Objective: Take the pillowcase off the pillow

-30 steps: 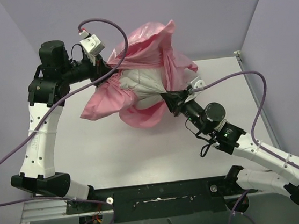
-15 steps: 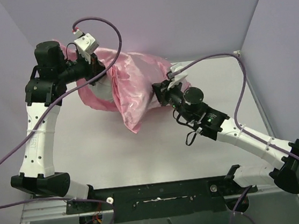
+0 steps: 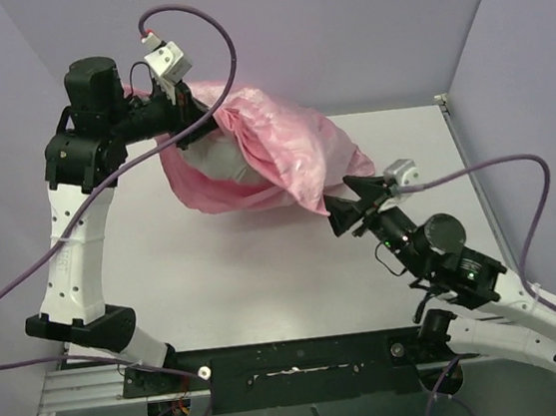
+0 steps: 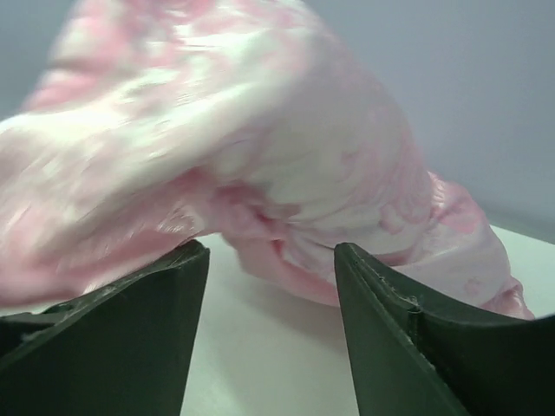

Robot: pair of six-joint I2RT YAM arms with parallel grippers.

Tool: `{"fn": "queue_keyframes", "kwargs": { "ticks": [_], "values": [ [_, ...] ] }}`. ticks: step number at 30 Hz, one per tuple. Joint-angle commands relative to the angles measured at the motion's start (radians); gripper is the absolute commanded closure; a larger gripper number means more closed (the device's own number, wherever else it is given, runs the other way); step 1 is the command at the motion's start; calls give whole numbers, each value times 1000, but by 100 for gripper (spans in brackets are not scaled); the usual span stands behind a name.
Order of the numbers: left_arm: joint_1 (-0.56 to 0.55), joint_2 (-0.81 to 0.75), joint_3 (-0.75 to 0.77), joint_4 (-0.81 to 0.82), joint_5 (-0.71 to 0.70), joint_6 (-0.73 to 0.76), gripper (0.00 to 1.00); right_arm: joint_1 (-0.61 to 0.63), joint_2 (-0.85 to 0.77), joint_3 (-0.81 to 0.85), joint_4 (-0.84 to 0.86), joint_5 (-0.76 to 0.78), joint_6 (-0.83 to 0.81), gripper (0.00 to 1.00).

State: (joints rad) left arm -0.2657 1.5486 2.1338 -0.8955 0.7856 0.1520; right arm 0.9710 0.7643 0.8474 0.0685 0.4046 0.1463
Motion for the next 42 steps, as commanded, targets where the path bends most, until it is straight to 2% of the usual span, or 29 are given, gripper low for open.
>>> {"fn": "queue_keyframes", "kwargs": {
  "ticks": [1, 4, 8, 11, 14, 20, 24, 37, 42],
  "values": [
    [-109, 62, 191, 13, -35, -40, 100, 117, -93, -3, -125, -52, -94, 39],
    [-191, 131, 319, -13, -133, -30, 100, 242, -40, 18, -147, -106, -201, 39],
    [-258, 250, 501, -96, -204, -28, 100, 462, 108, 97, -116, 3, -446, 32],
    [-292, 305, 565, -135, -205, -46, 100, 512, 255, 226, -103, 48, -587, 27],
    [-332, 305, 538, -133, -200, -51, 100, 427, 341, 356, -148, -47, -638, 23],
    [-369, 293, 515, -131, -185, -77, 100, 114, 418, 539, -294, -314, -663, 20],
    [-369, 284, 507, -131, -173, -87, 100, 15, 457, 579, -346, -384, -720, 18],
    [-368, 268, 488, -121, -111, -145, 100, -46, 516, 569, -371, -391, -885, 16],
    [-369, 260, 505, -129, -95, -175, 100, -56, 566, 560, -379, -327, -967, 17]
  ]
}}
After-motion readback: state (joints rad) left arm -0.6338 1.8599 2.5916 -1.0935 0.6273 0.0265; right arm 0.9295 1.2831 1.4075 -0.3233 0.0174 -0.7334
